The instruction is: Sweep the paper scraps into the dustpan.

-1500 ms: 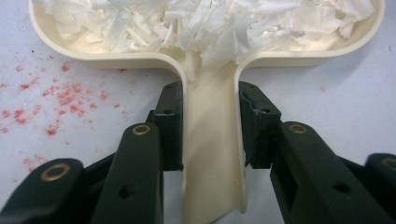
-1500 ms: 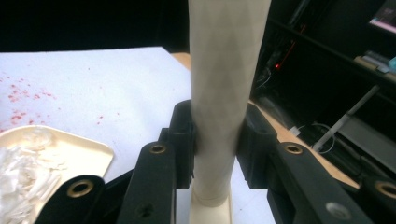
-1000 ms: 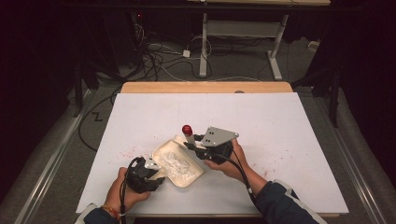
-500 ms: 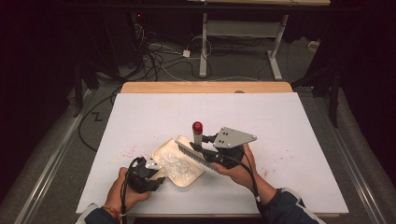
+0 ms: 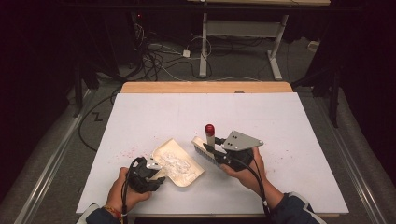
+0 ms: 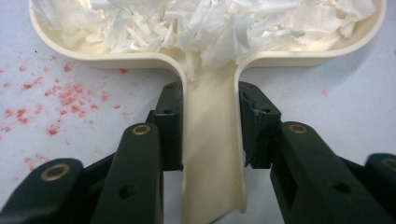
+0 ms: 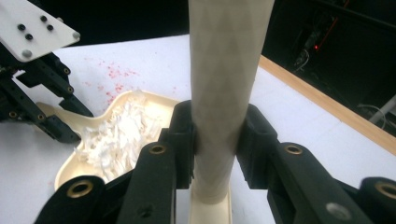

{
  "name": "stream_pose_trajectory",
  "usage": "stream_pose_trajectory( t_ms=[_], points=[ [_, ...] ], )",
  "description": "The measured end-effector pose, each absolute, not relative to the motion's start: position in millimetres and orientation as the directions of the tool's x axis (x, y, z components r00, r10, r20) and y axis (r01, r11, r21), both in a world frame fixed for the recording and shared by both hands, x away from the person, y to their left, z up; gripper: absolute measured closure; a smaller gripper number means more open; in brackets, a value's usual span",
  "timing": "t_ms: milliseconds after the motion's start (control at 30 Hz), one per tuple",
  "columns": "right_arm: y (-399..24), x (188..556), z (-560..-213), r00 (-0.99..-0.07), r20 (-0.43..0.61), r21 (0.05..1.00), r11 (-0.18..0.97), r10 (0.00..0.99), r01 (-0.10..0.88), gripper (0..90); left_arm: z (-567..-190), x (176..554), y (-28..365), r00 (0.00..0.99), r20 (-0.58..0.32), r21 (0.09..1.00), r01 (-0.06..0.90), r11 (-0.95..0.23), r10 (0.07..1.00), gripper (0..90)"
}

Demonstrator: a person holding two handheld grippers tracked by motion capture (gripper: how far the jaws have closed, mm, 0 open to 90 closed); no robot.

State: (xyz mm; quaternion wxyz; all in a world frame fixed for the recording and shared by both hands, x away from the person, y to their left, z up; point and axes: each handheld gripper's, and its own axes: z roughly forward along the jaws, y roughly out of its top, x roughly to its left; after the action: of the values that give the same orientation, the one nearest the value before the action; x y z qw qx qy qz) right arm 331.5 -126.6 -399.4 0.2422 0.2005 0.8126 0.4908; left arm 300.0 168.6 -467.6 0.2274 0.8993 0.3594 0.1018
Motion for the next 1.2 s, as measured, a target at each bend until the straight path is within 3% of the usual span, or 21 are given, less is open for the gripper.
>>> stream_pose_trajectory(
  t_ms=[267, 400, 767, 1200],
  points=[
    [-109, 344, -402, -0.762, -0.225, 0.922, 0.385, 0.607, 0.034, 70.6, -468, 302, 170, 0.723, 0.001, 0.485, 0.604, -0.633, 0.691, 63.2],
    [-98, 356, -407, -0.764, -0.24, 0.911, 0.411, 0.599, 0.037, 70.6, -468, 302, 170, 0.721, 0.003, 0.486, 0.604, -0.631, 0.693, 63.2],
    [-91, 339, -401, -0.883, -0.18, 0.91, 0.414, 0.434, 0.018, 70.7, -467, 301, 169, 0.718, 0.011, 0.484, 0.605, -0.632, 0.696, 63.2],
    [-149, 324, -365, -0.858, -0.152, 0.936, 0.351, 0.492, 0.036, 70.6, -465, 301, 170, 0.702, 0.011, 0.497, 0.614, -0.613, 0.712, 63.1]
  ],
)
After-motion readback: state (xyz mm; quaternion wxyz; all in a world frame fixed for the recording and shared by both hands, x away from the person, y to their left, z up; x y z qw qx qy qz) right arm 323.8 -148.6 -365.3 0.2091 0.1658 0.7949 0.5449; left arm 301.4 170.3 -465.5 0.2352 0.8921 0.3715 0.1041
